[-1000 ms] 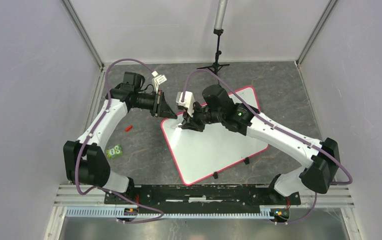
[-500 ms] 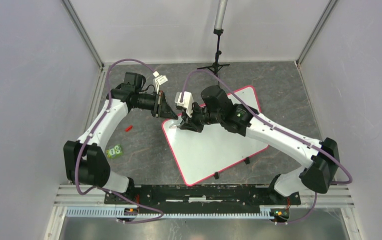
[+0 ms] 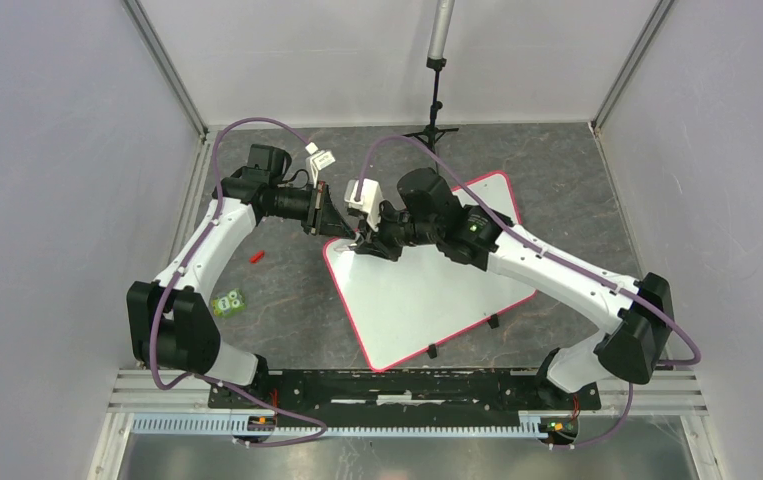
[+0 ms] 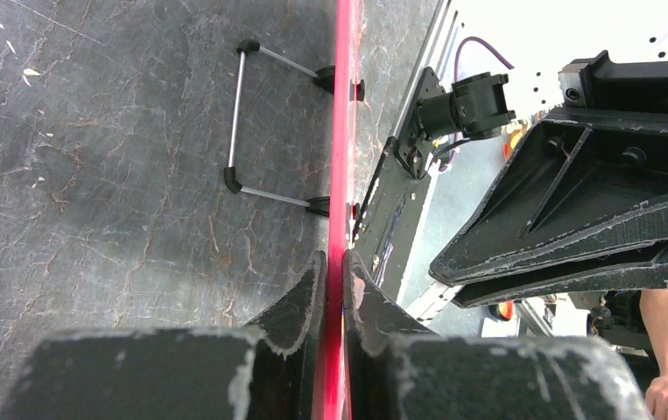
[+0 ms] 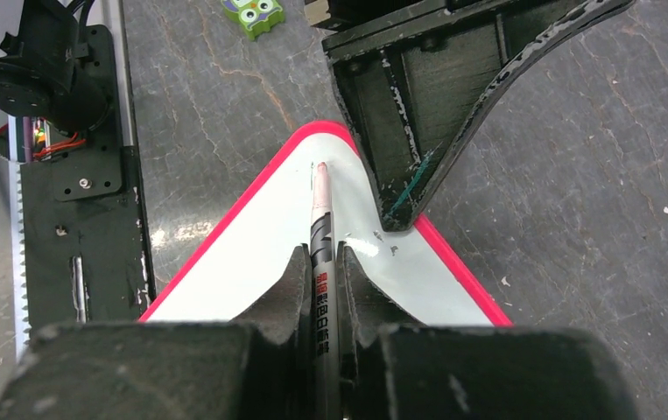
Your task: Write a sentence on the whiteboard
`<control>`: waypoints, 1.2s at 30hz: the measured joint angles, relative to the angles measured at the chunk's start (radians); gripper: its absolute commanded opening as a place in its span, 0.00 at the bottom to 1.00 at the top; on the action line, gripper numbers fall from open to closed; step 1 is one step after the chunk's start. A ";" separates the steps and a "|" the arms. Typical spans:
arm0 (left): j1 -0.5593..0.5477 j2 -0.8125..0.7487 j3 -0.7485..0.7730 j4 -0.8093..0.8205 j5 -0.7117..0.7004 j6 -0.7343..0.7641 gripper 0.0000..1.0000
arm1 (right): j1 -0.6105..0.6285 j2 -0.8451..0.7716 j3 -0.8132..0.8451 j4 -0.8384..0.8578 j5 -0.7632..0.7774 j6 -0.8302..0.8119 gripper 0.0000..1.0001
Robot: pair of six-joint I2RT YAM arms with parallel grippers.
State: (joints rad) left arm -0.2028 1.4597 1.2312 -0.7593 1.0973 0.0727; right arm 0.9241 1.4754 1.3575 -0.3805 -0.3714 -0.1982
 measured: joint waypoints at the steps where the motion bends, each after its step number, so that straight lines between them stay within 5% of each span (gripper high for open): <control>1: 0.000 0.000 0.000 0.000 0.000 0.000 0.02 | 0.002 0.003 0.003 0.000 0.004 0.000 0.00; 36: 0.000 0.000 0.000 0.002 -0.023 0.016 0.02 | 0.061 -0.033 -0.138 -0.034 0.006 -0.032 0.00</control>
State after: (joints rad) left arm -0.2031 1.4597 1.2312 -0.7578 1.0748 0.0883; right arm 0.9848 1.4425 1.2198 -0.4149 -0.3656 -0.2302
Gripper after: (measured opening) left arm 0.130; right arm 0.114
